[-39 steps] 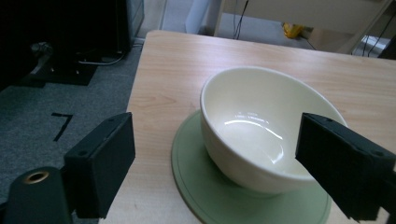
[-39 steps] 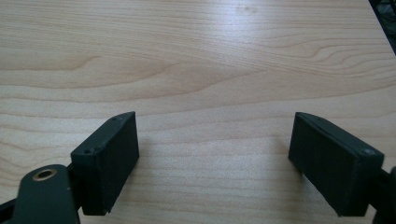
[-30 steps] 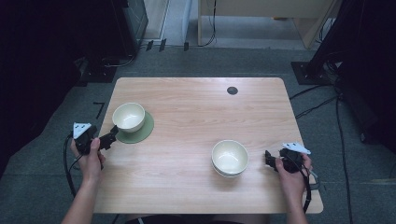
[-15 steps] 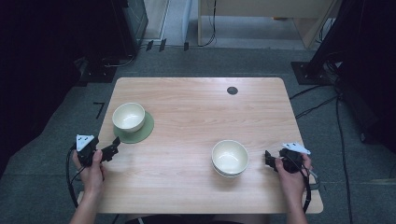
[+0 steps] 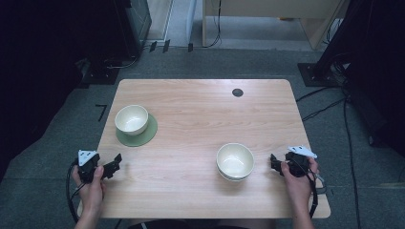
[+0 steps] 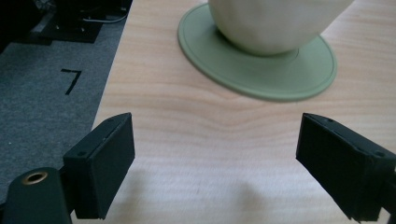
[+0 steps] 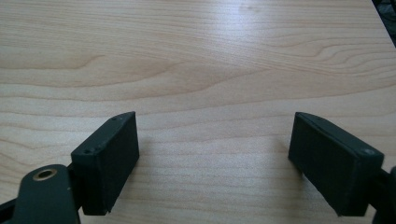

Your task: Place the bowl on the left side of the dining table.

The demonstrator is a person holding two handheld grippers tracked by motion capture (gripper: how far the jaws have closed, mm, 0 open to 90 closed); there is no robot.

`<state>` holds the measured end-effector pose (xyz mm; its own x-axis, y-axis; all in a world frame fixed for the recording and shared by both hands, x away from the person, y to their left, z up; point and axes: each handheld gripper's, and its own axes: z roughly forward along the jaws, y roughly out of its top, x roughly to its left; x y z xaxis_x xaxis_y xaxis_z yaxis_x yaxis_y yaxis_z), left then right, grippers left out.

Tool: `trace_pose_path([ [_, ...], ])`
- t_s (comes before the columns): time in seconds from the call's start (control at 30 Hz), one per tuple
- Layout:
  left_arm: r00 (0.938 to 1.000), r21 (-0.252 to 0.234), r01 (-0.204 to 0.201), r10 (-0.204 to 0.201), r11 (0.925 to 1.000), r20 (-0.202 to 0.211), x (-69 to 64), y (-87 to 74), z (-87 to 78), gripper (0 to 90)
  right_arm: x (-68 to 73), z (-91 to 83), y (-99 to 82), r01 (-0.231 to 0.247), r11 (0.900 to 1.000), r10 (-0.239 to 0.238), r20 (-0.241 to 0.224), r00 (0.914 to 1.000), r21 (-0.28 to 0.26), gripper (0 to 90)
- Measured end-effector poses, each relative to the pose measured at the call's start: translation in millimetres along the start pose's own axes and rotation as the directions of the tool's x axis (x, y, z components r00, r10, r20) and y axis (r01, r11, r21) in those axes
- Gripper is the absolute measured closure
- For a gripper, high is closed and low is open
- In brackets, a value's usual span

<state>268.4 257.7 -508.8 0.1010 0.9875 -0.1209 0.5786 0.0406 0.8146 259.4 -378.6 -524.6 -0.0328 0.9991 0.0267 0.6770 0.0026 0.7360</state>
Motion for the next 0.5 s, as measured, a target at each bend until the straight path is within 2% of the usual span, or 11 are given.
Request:
trace_pose_path([
  [0.1,0.9993,0.003,-0.028,0.028,0.9996,-0.024,2.2,-3.6,-5.2,11.4,0.0,0.0,0.0,0.000,1.0000,0.000,0.000,1.0000,0.000,16.0],
  [0.2,0.9993,0.024,-0.026,0.027,0.9994,-0.028,3.0,-7.4,-7.8,11.5,0.0,0.0,0.0,0.000,1.0000,0.000,0.000,1.0000,0.000,16.0],
  [0.23,0.9983,0.039,-0.043,0.045,0.9983,-0.038,1.3,-10.0,-8.9,11.4,0.0,0.0,0.0,0.000,1.0000,0.000,0.000,1.0000,0.000,16.0],
  [0.33,0.9976,0.044,-0.057,0.058,0.9974,-0.038,-0.7,-11.9,-8.9,11.5,0.0,0.0,0.0,0.000,1.0000,0.000,0.000,1.0000,0.000,15.9],
  [0.47,0.9936,0.081,-0.097,0.101,0.9919,-0.051,-6.5,-13.5,-5.3,11.5,0.0,0.0,-0.1,0.000,1.0000,0.000,0.000,1.0000,0.000,15.9],
  [0.5,0.9936,0.081,-0.097,0.101,0.9919,-0.051,-6.5,-13.5,-5.3,11.6,0.0,0.0,-0.1,0.000,1.0000,0.000,0.000,1.0000,0.000,15.9],
])
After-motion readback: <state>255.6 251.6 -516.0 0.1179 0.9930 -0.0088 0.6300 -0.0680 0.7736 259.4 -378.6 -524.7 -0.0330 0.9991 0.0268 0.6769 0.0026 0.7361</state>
